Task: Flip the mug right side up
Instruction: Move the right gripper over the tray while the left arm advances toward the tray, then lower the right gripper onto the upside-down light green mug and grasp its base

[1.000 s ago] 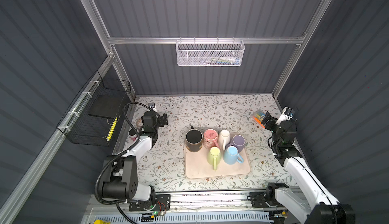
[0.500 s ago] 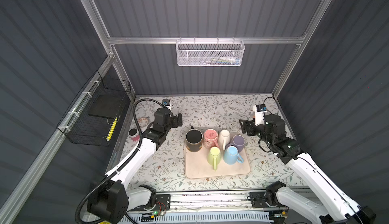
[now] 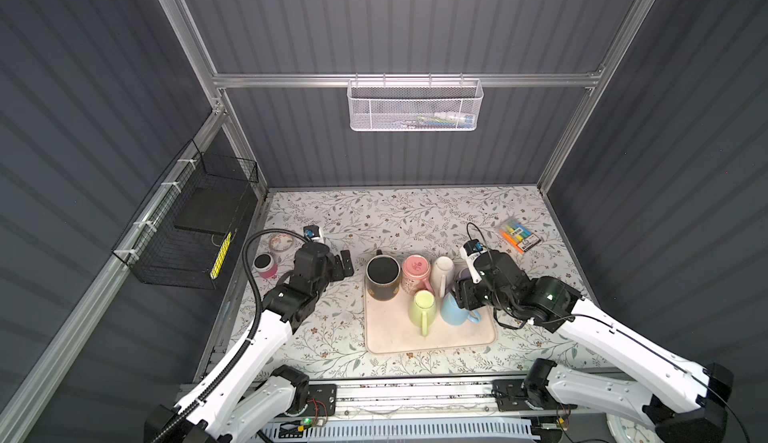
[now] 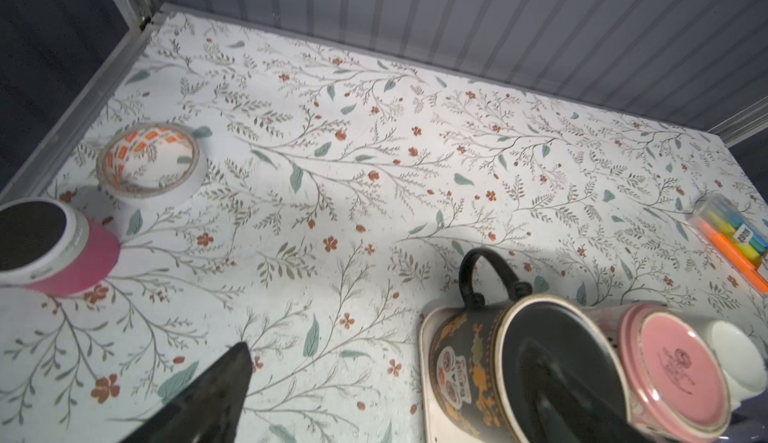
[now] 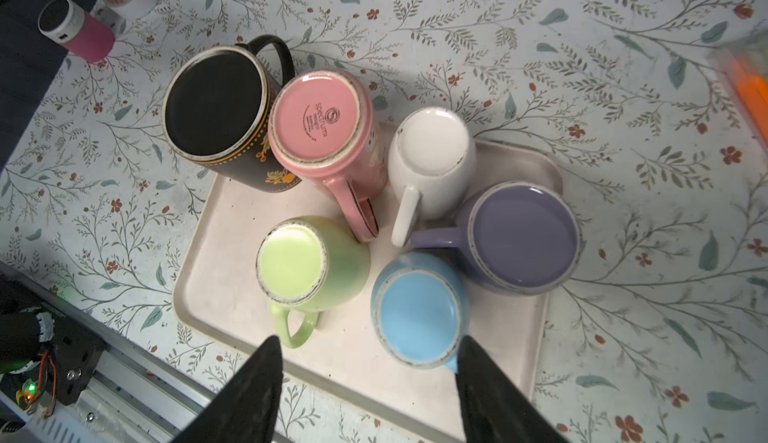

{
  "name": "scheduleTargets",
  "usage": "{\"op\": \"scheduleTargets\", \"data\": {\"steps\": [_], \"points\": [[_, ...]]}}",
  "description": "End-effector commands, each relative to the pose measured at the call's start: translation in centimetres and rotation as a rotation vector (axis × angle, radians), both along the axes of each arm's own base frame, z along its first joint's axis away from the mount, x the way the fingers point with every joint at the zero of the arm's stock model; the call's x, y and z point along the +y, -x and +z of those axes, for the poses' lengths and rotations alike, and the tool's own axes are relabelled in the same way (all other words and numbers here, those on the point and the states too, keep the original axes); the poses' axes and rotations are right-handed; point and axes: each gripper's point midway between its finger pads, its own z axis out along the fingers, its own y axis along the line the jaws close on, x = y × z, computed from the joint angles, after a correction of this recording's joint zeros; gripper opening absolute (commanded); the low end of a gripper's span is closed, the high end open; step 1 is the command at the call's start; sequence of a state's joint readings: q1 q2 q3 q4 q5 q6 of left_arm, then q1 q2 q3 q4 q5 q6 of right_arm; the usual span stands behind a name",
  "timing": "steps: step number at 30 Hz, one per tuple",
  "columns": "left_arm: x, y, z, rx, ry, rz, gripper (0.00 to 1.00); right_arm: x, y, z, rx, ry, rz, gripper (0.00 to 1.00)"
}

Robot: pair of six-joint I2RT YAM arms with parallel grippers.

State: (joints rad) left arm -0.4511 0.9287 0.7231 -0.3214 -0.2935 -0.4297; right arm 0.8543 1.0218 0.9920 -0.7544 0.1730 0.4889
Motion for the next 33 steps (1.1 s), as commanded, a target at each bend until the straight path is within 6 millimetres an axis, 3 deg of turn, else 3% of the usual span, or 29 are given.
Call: {"op": "scheduleTargets", "data": {"steps": [1,6,14,24,33], "points": [[0.3,0.9,-1.5,0.031,0.05,0.034,1.0,-0.2,0.9,-0.3,0.074,0.027,-0.085,0.65],[0.7,1.4,-3.7,0.048,0.07,0.066,1.0,1.6,1.7,-0.9,0.102,0.01,-0.101,0.65],[0.9,2.1,-6.4,0.058,0.097,0.078,1.0,3.3,2.8,-4.1,0.182,0.051,-0.159,0.58],[0.5,2.8,-6.9,0.036,0.144,0.046,1.0,6.5,4.1,-6.3,0.228,0.112,-0.164,0.61],[-0.1,3.3,-7.2,0.029,0.191,0.02,1.0,7.4,3.6,-8.3,0.255,0.164,-0.223,0.56]]}}
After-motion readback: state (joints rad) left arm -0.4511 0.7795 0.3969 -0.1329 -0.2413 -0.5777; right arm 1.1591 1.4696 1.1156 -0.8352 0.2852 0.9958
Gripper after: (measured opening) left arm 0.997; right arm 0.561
